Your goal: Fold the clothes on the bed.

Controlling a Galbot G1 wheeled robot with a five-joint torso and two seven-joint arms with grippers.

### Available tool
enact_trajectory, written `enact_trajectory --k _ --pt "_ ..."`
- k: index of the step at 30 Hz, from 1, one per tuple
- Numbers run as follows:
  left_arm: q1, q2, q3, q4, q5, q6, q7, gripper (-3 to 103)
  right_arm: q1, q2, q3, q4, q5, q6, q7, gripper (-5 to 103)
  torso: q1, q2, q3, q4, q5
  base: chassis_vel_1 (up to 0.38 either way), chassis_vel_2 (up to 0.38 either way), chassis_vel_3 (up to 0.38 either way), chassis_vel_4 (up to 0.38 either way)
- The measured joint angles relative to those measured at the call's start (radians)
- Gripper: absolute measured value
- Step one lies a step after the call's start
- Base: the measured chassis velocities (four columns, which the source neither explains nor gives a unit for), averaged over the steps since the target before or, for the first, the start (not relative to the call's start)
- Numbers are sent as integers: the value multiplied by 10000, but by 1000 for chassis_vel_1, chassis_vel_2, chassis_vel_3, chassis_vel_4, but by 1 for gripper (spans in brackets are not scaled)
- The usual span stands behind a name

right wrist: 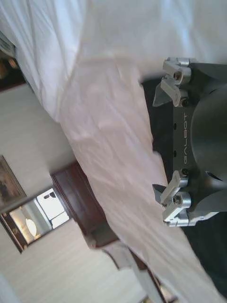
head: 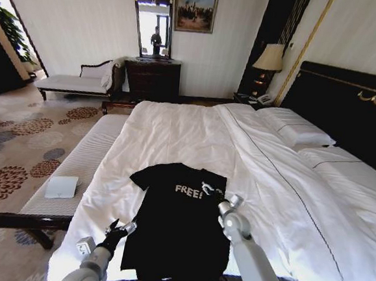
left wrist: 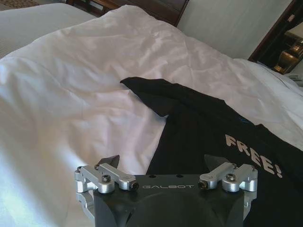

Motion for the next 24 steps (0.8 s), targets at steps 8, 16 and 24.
enact_trajectory --k 8,16,24 --pt "-785 327 500 342 -1 41 -108 100 -934 -136 1030 -203 -284 311 -99 100 0 0 0 -2 -2 0 0 0 0" --pt "-3383 693 892 1722 -1245 227 -444 100 -1859 102 1588 347 -427 327 -65 100 0 0 1 -2 -3 0 0 0 0" --pt "-6067 140 1087 4150 -2277 327 -445 100 -2427 -277 2207 672 -247 214 14 100 2 0 2 -4 -3 0 0 0 0"
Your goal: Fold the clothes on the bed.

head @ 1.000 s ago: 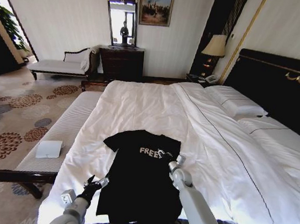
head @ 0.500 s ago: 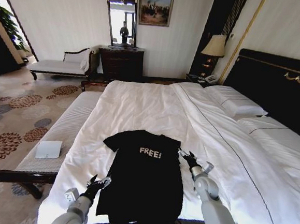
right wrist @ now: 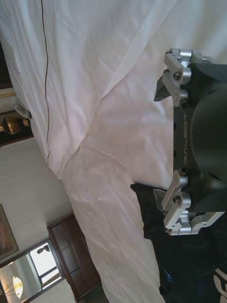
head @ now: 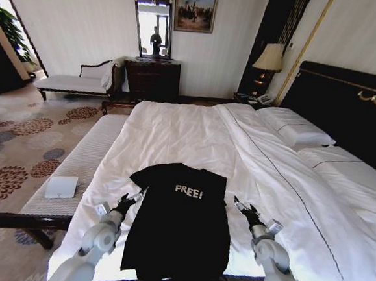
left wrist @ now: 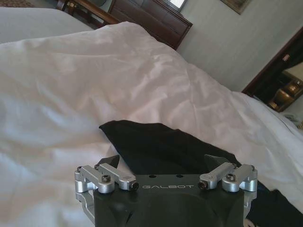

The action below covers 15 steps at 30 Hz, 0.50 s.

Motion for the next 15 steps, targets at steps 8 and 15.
enact_trajectory --k 8,15 --pt "-1618 -565 143 2398 -78 -87 415 100 -557 -158 482 435 60 -100 65 100 0 0 0 3 1 0 0 0 0" --pt "-1907 -544 55 3050 162 -177 722 100 -857 -277 803 539 130 -117 68 100 0 0 0 3 1 0 0 0 0"
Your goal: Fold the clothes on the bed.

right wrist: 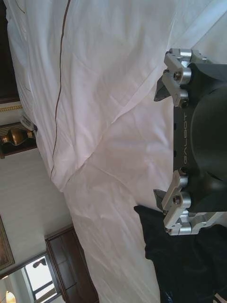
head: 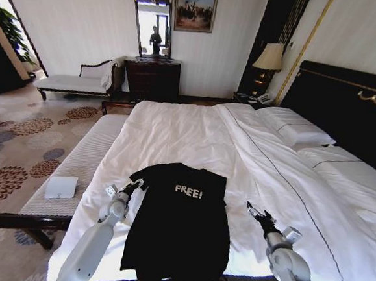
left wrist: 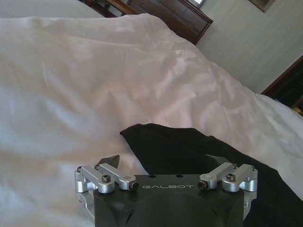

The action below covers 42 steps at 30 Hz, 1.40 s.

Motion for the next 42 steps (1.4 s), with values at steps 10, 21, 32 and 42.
enact_trajectory --k 10,21,32,42 --pt "-714 -162 -33 1007 -111 -73 -60 98 -179 -41 116 87 7 29 -17 100 0 1 -1 0 0 0 0 0 0" --pt "-1522 166 526 2141 -200 -247 249 64 -657 -7 581 513 204 -19 -15 100 -2 1 -1 1 -1 0 0 0 0" --pt "-1544 -23 616 2179 -218 -250 185 25 -862 6 850 680 289 -34 -19 100 -2 1 -1 0 -1 0 0 0 0" --pt "-1534 -230 562 2221 -93 -322 162 1 -999 80 988 754 294 9 -65 100 -2 2 -1 0 -1 0 0 0 0"
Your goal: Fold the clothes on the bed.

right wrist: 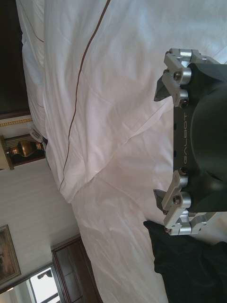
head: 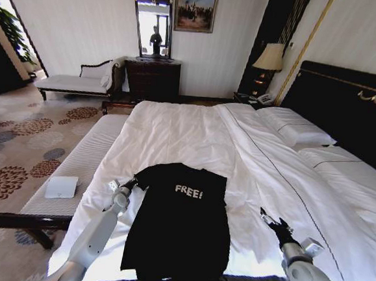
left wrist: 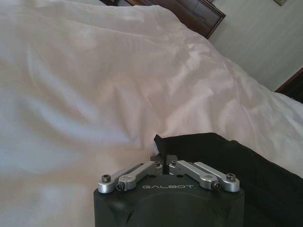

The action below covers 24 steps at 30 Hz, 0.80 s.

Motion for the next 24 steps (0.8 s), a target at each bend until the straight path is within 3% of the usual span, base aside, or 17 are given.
enact_trajectory --k 18,24 --pt "147 186 -2 -720 328 -26 16 0 37 191 -102 -19 -62 113 -36 100 0 0 0 1 -1 0 0 0 0" --pt "201 145 270 -1549 961 -34 -5 0 -51 198 -37 -18 -62 165 -56 100 0 0 0 0 0 0 0 0 0"
